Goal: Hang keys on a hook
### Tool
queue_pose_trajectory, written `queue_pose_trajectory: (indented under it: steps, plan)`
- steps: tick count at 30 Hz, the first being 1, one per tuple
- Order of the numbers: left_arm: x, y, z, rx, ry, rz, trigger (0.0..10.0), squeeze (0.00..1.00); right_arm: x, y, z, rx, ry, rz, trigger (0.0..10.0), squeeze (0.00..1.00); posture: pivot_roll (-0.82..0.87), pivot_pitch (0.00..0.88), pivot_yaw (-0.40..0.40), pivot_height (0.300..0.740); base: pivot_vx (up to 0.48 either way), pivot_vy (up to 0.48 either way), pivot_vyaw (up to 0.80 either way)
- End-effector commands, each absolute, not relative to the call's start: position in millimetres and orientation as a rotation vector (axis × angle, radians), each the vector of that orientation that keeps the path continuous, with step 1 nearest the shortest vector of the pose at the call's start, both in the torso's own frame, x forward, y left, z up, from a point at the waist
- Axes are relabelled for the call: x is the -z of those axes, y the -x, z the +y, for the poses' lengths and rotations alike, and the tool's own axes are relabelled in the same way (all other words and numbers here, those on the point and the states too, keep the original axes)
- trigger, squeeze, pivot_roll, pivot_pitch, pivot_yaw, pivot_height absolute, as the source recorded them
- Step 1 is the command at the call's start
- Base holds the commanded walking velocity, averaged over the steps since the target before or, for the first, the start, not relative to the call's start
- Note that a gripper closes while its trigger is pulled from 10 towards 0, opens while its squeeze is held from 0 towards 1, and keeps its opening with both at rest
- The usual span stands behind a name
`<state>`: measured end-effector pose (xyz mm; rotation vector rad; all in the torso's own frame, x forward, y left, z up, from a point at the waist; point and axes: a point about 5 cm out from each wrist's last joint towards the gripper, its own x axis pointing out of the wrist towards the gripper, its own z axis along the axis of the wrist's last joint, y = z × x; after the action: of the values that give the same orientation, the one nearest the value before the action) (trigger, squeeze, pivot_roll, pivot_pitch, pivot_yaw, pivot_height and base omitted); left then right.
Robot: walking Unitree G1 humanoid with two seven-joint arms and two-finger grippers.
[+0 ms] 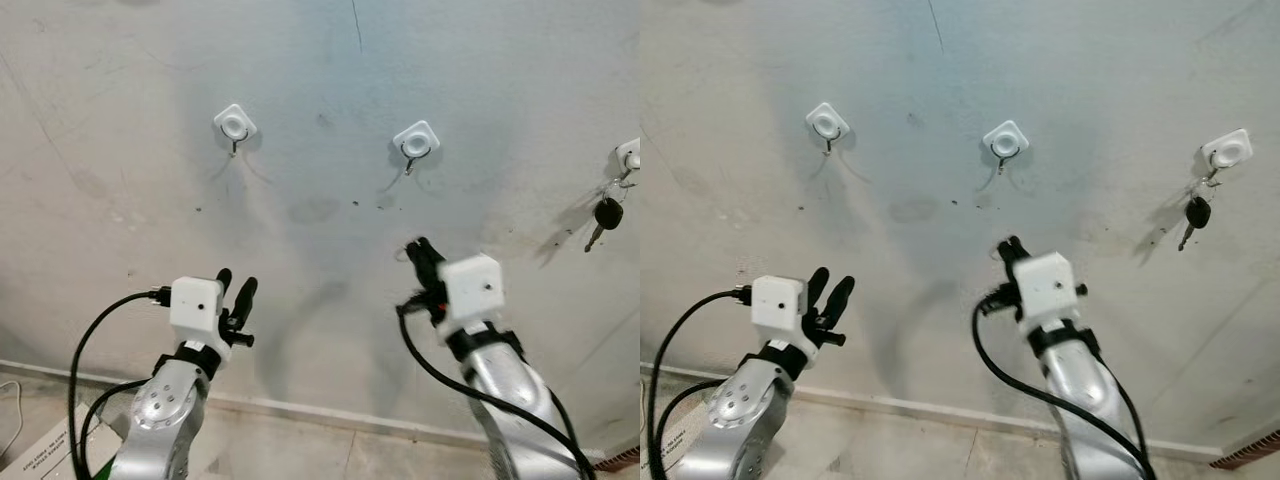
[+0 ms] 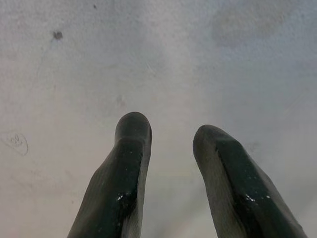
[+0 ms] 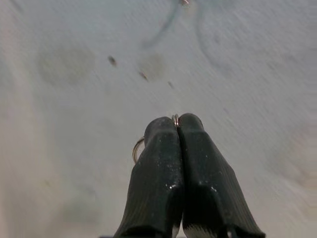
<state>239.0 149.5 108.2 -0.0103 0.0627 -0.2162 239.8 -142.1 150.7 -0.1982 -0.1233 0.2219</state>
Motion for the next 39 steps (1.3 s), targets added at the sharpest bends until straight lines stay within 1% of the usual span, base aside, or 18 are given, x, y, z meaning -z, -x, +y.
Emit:
queue_pose_trajectory:
  steps: [1,3,20,33,39]
  plan:
    - [-110,-236,151,0.227,-0.005,0.067,10.0,0.0,-156,-236,-144,-0.214,0.19,-0.13,10.0,0.0,-0.05,0.057,0.03,0.74,0.0,0.0,0.0]
    - [-108,-234,150,0.232,-0.007,0.088,10.0,0.0,-151,-230,-151,-0.184,0.185,-0.086,10.0,0.0,-0.06,0.058,0.033,0.74,0.0,-0.122,0.0]
    - [-109,-235,147,0.243,0.015,0.099,10.0,0.0,-155,-232,-143,-0.218,0.186,-0.075,10.0,0.0,-0.06,0.06,0.026,0.74,0.0,-0.267,0.0]
    - [-108,-235,147,0.243,0.014,0.108,10.0,0.0,-155,-233,-142,-0.223,0.188,-0.07,10.0,0.0,-0.06,0.065,0.03,0.74,0.0,0.0,0.0]
    - [-109,-236,148,0.251,0.022,0.102,10.0,0.0,-163,-241,-139,-0.223,0.185,-0.105,10.0,0.0,-0.05,0.069,0.032,0.74,0.0,0.0,0.0]
